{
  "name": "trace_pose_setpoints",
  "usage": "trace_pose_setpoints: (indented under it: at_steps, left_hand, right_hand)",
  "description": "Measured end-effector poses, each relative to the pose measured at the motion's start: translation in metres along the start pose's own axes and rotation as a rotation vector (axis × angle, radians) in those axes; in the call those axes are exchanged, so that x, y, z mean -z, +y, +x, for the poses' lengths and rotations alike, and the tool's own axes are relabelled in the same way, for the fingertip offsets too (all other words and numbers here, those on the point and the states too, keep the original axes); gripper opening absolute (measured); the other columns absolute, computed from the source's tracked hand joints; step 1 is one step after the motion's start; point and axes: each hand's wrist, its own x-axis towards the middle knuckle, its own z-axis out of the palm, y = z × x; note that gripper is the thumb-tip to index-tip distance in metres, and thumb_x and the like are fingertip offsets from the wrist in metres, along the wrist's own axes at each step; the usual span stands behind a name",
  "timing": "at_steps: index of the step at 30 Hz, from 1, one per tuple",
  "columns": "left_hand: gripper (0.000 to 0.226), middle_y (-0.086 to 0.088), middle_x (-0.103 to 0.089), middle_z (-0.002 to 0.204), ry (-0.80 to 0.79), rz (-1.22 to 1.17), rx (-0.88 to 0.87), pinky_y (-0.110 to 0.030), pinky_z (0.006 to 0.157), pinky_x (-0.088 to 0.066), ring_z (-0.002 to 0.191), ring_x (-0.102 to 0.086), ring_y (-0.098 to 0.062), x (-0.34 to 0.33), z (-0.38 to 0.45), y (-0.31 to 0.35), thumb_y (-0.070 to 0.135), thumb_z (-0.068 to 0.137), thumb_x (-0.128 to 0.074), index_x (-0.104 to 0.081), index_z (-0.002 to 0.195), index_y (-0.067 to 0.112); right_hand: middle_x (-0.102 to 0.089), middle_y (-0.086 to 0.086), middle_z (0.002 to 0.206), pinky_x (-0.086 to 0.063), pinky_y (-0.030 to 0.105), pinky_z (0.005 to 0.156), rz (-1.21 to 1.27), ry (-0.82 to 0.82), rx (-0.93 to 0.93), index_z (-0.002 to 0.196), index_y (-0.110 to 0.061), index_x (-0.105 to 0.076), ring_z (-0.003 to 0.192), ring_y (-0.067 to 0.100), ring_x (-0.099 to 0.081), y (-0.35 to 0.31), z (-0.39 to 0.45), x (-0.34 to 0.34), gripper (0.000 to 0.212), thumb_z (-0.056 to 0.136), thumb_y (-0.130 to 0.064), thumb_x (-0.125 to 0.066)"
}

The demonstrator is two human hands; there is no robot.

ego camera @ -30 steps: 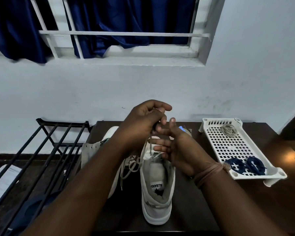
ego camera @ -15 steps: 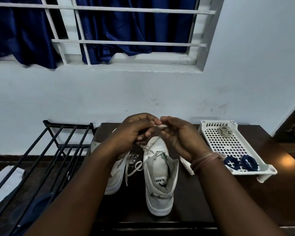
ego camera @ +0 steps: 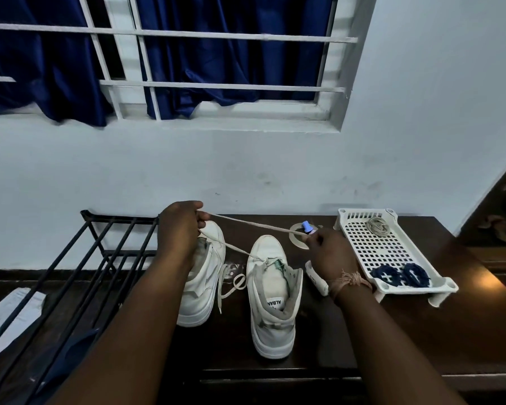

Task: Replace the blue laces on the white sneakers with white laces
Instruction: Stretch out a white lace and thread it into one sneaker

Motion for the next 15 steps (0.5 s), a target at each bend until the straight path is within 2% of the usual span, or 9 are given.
trace_pose_setpoints:
  at_steps: [2,3,5,6,7,10,11,12,15]
  left_hand:
    - [0.024,0.002,-0.072,0.066,0.031,0.117,-0.063,-0.034,0.067,-0.047,0.073,-0.063,-0.024,0.002,0.001,-0.004,0.021,0.086,-0.05,-0.07,0.098,0.015]
    - [0.022,0.002,-0.073,0.075,0.047,0.312,-0.143,-0.038,0.075,-0.05,0.083,-0.066,-0.028,0.003,-0.001,-0.007,0.024,0.087,-0.051,-0.07,0.097,0.017]
    - [0.018,-0.007,-0.072,0.099,0.17,1.01,-0.481,-0.043,0.088,-0.05,0.101,-0.063,-0.036,0.002,-0.013,-0.019,0.027,0.088,-0.057,-0.069,0.098,0.02]
    - [0.02,-0.012,-0.069,0.111,0.197,1.233,-0.685,-0.046,0.093,-0.046,0.11,-0.059,-0.039,-0.004,-0.02,-0.026,0.031,0.086,-0.061,-0.07,0.102,0.022]
    - [0.026,-0.012,-0.067,0.122,0.117,1.325,-0.806,-0.047,0.098,-0.043,0.119,-0.055,-0.037,-0.013,-0.028,-0.029,0.035,0.085,-0.065,-0.071,0.109,0.026]
    - [0.039,0.012,-0.068,0.128,-0.424,1.247,-0.78,-0.045,0.118,-0.022,0.13,-0.052,-0.011,-0.042,-0.042,-0.044,0.04,0.095,-0.059,-0.06,0.134,0.04]
    - [0.037,0.017,-0.069,0.125,-0.507,1.211,-0.737,-0.045,0.12,-0.014,0.128,-0.053,-0.006,-0.046,-0.044,-0.053,0.036,0.098,-0.056,-0.059,0.134,0.042]
    - [0.033,0.018,-0.071,0.12,-0.52,1.183,-0.732,-0.044,0.118,-0.015,0.123,-0.057,-0.005,-0.047,-0.044,-0.061,0.032,0.098,-0.056,-0.063,0.129,0.042]
    - [0.022,0.012,-0.075,0.102,-0.368,1.219,-0.798,-0.039,0.096,-0.028,0.106,-0.065,-0.01,-0.045,-0.039,-0.071,0.034,0.095,-0.058,-0.072,0.11,0.041]
  right_hand:
    - [-0.073,0.001,0.097,-0.047,0.036,0.084,0.01,0.035,-0.032,0.09,-0.022,-0.071,0.091,0.027,-0.066,-0.004,-0.007,-0.001,0.025,0.095,-0.04,-0.055]
    - [-0.072,-0.004,0.09,-0.046,0.035,0.084,0.061,0.01,-0.015,0.083,-0.024,-0.071,0.088,0.024,-0.066,-0.007,-0.012,-0.002,0.025,0.095,-0.041,-0.057]
    - [-0.069,-0.01,0.079,-0.046,0.033,0.082,0.155,-0.096,0.06,0.075,-0.029,-0.069,0.084,0.017,-0.066,-0.017,-0.023,-0.005,0.025,0.093,-0.043,-0.059]
    - [-0.067,-0.011,0.078,-0.048,0.036,0.084,0.158,-0.134,0.123,0.074,-0.033,-0.067,0.084,0.016,-0.065,-0.021,-0.028,-0.009,0.024,0.093,-0.044,-0.057]
    - [-0.067,-0.013,0.078,-0.05,0.039,0.084,0.153,-0.153,0.194,0.074,-0.036,-0.065,0.085,0.016,-0.065,-0.024,-0.032,-0.012,0.022,0.093,-0.042,-0.054]
    - [-0.067,-0.012,0.082,-0.051,0.045,0.08,0.192,-0.173,0.3,0.078,-0.034,-0.066,0.087,0.02,-0.064,-0.026,-0.035,-0.022,0.02,0.089,-0.032,-0.049]
    - [-0.07,-0.009,0.084,-0.052,0.044,0.08,0.235,-0.189,0.286,0.081,-0.028,-0.069,0.087,0.018,-0.065,-0.027,-0.034,-0.024,0.02,0.088,-0.029,-0.05]
    - [-0.072,-0.008,0.085,-0.053,0.042,0.081,0.278,-0.194,0.259,0.083,-0.024,-0.072,0.086,0.014,-0.066,-0.026,-0.032,-0.026,0.02,0.09,-0.026,-0.054]
    - [-0.074,-0.009,0.086,-0.054,0.033,0.082,0.388,-0.172,0.194,0.084,-0.021,-0.077,0.084,0.005,-0.067,-0.019,-0.031,-0.025,0.012,0.09,-0.019,-0.066]
